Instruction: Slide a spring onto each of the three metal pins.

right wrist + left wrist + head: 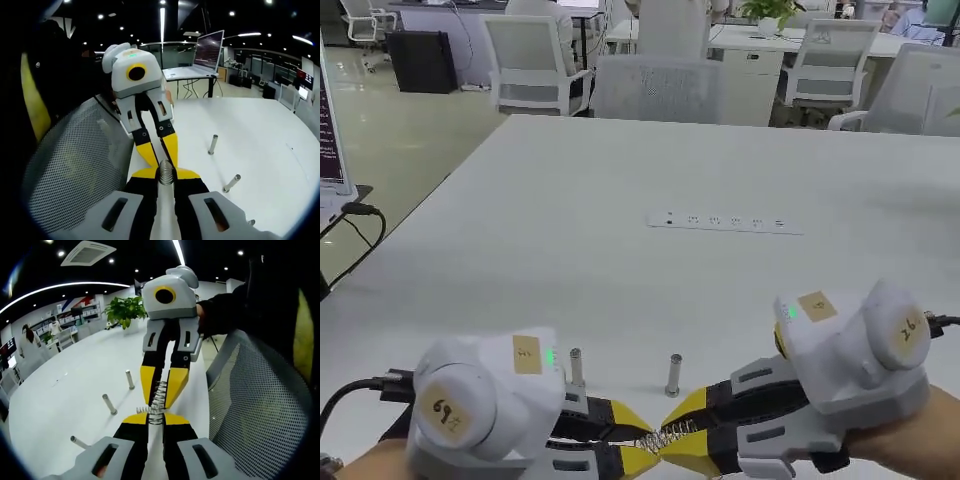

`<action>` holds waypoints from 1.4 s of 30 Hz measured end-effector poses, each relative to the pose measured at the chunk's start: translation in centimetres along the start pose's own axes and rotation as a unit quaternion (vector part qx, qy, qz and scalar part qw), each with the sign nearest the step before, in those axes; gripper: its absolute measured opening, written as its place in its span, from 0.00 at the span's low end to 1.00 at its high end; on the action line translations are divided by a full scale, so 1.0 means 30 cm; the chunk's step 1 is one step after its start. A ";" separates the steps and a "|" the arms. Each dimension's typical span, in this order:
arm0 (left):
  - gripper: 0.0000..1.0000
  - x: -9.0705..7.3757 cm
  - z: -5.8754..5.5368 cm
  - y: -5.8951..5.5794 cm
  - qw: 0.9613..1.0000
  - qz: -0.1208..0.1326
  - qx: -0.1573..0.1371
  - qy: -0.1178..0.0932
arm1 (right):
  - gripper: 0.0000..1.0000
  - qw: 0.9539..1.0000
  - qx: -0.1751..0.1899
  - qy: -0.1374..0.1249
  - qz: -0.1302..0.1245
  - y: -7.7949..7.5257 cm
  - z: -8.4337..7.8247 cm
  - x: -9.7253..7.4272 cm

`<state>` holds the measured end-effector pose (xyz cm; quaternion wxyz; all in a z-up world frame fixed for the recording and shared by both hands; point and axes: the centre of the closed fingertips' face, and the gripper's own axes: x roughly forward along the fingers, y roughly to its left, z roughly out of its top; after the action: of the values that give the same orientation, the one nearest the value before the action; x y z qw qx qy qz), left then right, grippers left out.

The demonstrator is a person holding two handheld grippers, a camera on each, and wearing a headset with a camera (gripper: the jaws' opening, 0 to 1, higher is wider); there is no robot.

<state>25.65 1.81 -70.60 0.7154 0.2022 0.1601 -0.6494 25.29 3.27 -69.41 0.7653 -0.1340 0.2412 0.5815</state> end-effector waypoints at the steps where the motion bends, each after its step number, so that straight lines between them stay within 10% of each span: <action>1: 0.02 0.000 0.001 0.000 1.000 0.000 -0.001 0.000 | 0.09 1.000 -0.003 0.004 0.001 0.001 0.003 0.001; 19: 0.02 0.002 0.005 0.008 1.000 0.006 -0.001 -0.007 | 0.09 0.996 -0.023 0.082 0.005 -0.003 0.001 0.004; 42: 0.03 0.002 0.002 0.024 1.000 0.014 -0.005 -0.009 | 0.08 0.975 -0.091 0.199 0.035 -0.011 0.007 0.022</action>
<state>26.38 1.79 -70.53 0.7266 0.1947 0.1539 -0.6407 25.78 3.82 -69.62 0.6660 -0.3075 0.3397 0.5887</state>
